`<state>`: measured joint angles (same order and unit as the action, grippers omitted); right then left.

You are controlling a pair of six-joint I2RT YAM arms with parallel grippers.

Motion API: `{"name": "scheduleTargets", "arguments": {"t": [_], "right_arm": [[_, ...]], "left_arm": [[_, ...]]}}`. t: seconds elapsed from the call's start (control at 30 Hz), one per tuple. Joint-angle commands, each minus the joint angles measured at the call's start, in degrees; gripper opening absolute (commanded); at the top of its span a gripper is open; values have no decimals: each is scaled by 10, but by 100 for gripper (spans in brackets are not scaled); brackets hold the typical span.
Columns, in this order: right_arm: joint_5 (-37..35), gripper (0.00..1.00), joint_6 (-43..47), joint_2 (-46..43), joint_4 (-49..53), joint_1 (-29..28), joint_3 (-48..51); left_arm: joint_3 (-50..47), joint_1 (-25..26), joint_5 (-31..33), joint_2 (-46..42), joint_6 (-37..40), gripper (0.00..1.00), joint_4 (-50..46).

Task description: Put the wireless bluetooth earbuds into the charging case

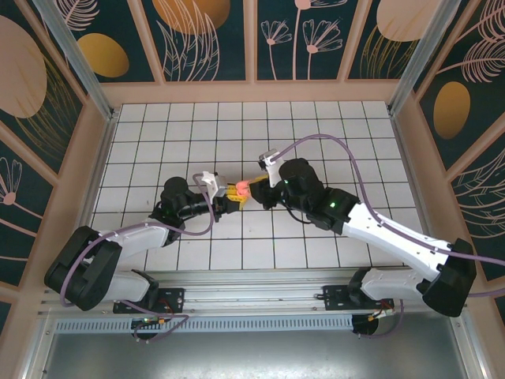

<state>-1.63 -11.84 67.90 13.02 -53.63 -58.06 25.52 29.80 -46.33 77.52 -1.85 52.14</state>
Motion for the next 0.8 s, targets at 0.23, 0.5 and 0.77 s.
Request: {"name": "scheduleTargets", "arguments": {"t": [0.23, 0.5, 0.77], "right_arm": [[-48, 21, 23, 5, -19, -6, 11], [-66, 21, 25, 5, -23, -6, 14], [-30, 22, 38, 9, -13, -9, 11]], "left_arm": [[6, 4, -18, -4, -65, 13, 91], [8, 3, -22, -1, -91, 13, 115], [12, 3, -13, -1, -108, 13, 126]]}}
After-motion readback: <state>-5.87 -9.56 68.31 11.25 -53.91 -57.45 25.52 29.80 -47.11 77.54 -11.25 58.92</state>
